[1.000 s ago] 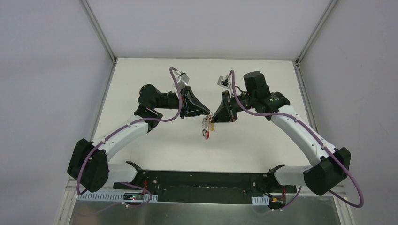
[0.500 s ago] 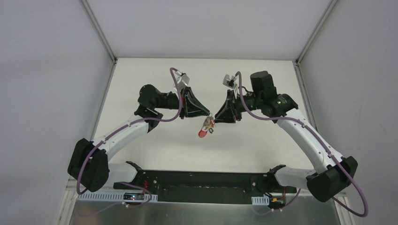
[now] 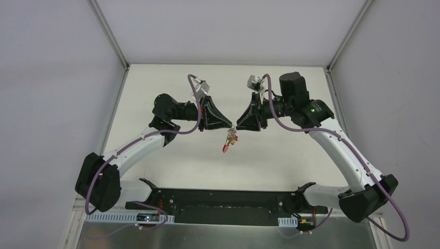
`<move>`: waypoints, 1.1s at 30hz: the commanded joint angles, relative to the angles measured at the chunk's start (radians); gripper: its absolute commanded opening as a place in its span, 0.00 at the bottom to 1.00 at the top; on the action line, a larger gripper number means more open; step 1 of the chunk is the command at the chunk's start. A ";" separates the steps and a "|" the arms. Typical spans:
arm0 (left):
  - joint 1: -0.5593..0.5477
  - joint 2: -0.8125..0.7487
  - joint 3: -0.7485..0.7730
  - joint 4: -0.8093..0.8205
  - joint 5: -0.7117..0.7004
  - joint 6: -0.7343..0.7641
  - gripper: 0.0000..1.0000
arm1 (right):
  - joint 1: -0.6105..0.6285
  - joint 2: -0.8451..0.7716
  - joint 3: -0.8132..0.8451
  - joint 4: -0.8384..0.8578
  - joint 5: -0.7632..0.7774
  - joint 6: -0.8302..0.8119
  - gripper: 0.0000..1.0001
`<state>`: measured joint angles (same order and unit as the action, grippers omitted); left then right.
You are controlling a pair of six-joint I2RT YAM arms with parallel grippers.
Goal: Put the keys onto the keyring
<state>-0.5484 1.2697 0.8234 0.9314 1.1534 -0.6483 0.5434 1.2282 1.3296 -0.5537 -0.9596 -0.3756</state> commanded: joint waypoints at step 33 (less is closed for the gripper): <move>0.005 0.012 0.016 0.073 -0.013 -0.029 0.00 | 0.043 0.046 0.010 0.024 -0.019 0.009 0.00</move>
<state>-0.5480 1.2892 0.8234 0.9314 1.1416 -0.6670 0.5808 1.2774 1.3304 -0.5549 -0.9543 -0.3668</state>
